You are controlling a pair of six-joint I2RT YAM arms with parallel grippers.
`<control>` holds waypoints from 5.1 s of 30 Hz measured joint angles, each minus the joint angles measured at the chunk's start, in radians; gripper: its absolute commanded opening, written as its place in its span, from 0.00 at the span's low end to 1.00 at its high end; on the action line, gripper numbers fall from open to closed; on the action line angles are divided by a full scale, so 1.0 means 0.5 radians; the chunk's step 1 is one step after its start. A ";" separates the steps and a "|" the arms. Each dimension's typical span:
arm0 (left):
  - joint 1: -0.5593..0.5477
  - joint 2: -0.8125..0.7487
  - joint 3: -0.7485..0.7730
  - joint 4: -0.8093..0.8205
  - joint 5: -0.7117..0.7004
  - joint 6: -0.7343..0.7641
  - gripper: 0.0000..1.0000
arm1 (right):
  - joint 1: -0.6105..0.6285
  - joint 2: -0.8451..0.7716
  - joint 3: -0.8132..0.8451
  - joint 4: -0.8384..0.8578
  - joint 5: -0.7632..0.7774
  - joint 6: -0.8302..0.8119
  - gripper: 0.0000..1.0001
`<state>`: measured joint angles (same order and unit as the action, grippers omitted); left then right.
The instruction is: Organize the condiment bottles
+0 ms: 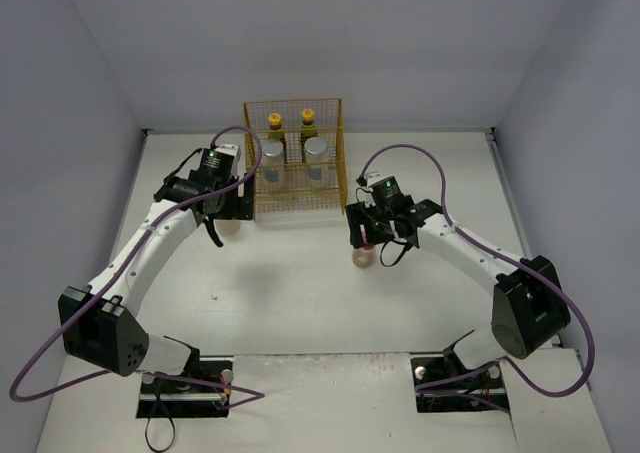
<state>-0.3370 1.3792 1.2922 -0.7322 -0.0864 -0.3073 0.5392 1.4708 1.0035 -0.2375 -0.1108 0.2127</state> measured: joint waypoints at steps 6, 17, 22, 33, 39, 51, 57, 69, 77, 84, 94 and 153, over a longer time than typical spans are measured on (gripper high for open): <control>0.000 0.004 0.026 -0.002 0.001 0.000 0.80 | 0.014 0.002 0.005 -0.013 0.001 0.000 0.21; 0.000 0.004 0.027 -0.005 0.000 0.000 0.80 | 0.118 0.037 0.571 -0.256 0.049 0.002 0.00; 0.000 0.003 0.027 -0.006 0.000 -0.001 0.80 | 0.120 0.109 0.986 -0.244 0.054 0.044 0.00; 0.000 -0.048 0.021 -0.006 -0.001 -0.020 0.80 | 0.120 0.538 1.279 -0.165 0.103 0.067 0.00; 0.000 -0.110 0.006 -0.014 -0.001 -0.024 0.80 | 0.120 0.575 1.258 -0.021 0.152 0.076 0.00; 0.000 -0.156 -0.061 -0.028 -0.001 -0.032 0.80 | 0.116 0.652 1.283 0.037 0.250 0.074 0.00; 0.000 -0.166 -0.063 -0.027 -0.002 -0.033 0.80 | 0.114 0.797 1.305 0.102 0.269 0.074 0.00; 0.000 -0.194 -0.099 -0.036 -0.002 -0.031 0.80 | 0.111 1.009 1.379 0.122 0.268 0.100 0.13; 0.000 -0.201 -0.159 -0.037 -0.019 -0.031 0.80 | 0.111 1.072 1.389 0.134 0.268 0.121 0.32; 0.000 -0.214 -0.159 -0.034 -0.034 -0.031 0.80 | 0.111 1.071 1.402 0.098 0.262 0.143 0.63; 0.006 -0.208 -0.198 0.060 -0.040 -0.014 0.80 | 0.113 0.884 1.411 -0.093 0.198 0.090 0.78; -0.063 0.657 1.381 -0.472 0.029 -0.291 0.01 | -0.229 -0.441 0.464 -0.128 -0.072 -0.040 0.84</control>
<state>-0.3687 1.7077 1.9827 -0.9684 -0.0719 -0.4526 0.4248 1.2503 1.2354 -0.3016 -0.1471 0.1928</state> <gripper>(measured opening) 0.480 0.837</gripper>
